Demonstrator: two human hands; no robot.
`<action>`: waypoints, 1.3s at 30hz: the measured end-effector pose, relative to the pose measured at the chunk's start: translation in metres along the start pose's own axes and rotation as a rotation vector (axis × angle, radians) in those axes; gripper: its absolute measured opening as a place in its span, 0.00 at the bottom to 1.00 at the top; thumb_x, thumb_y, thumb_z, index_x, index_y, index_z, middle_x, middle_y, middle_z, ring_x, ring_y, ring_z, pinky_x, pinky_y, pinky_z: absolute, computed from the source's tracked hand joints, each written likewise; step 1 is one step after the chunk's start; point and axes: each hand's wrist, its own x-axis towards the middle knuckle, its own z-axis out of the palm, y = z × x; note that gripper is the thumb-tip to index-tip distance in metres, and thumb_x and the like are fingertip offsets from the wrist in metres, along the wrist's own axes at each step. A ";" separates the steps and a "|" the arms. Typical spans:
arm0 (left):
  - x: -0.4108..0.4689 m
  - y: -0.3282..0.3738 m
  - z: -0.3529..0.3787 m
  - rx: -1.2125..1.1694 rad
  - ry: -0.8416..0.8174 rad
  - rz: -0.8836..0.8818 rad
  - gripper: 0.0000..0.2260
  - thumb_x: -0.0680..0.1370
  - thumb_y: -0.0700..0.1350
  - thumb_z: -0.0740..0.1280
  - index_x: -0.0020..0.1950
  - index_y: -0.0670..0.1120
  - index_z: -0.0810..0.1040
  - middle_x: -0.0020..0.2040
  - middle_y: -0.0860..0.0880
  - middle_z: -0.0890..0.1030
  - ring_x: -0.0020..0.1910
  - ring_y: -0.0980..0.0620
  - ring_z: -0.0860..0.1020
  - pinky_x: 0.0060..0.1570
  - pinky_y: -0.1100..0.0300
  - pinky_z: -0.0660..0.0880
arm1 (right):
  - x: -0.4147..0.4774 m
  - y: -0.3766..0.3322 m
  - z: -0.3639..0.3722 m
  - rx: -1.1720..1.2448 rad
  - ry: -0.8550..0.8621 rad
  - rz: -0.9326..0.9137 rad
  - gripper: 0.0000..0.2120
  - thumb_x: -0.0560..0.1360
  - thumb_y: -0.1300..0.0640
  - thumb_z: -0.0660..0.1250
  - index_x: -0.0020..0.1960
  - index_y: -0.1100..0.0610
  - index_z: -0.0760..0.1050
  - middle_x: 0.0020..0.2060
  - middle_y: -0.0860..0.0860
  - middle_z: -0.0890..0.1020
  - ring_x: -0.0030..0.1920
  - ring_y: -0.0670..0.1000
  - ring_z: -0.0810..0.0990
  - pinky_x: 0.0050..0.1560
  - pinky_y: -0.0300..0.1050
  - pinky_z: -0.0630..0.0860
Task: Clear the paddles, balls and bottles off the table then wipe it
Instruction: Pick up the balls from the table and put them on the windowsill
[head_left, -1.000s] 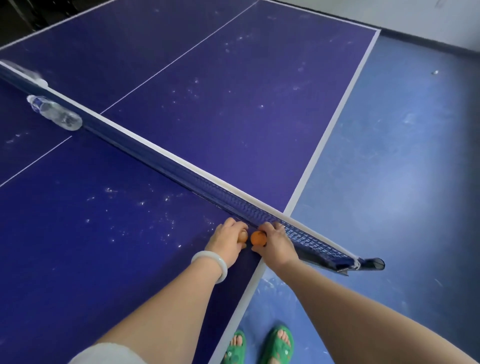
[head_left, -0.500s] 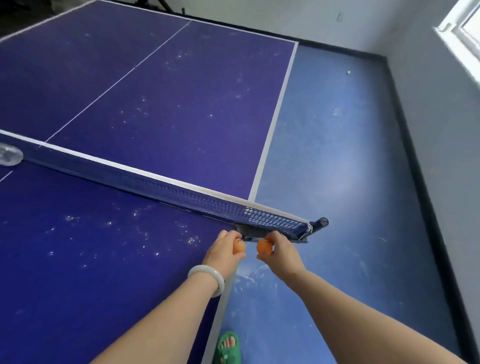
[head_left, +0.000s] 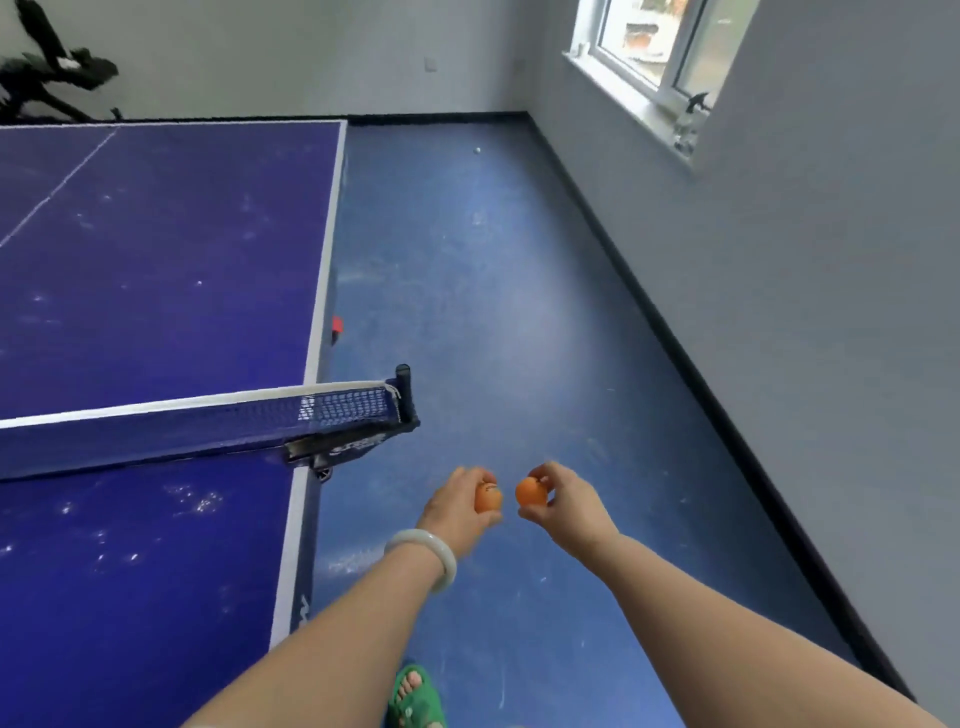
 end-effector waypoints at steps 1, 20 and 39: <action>-0.006 0.018 0.019 0.011 -0.027 0.020 0.15 0.77 0.43 0.70 0.62 0.49 0.73 0.58 0.51 0.72 0.56 0.48 0.75 0.54 0.53 0.74 | -0.017 0.020 -0.015 0.024 0.021 0.026 0.22 0.72 0.55 0.75 0.63 0.55 0.73 0.58 0.53 0.77 0.49 0.50 0.73 0.47 0.40 0.68; -0.137 0.340 0.408 0.126 -0.674 0.558 0.14 0.75 0.45 0.71 0.58 0.53 0.75 0.55 0.54 0.73 0.47 0.51 0.78 0.52 0.53 0.78 | -0.346 0.373 -0.205 0.649 0.724 0.647 0.17 0.70 0.57 0.75 0.56 0.52 0.73 0.49 0.48 0.79 0.40 0.49 0.79 0.38 0.42 0.80; -0.239 0.552 0.706 0.233 -1.015 0.798 0.14 0.76 0.44 0.72 0.59 0.52 0.73 0.57 0.51 0.72 0.51 0.51 0.77 0.43 0.57 0.81 | -0.536 0.610 -0.318 0.884 1.207 0.959 0.16 0.74 0.57 0.74 0.58 0.53 0.72 0.50 0.51 0.77 0.47 0.52 0.80 0.38 0.42 0.81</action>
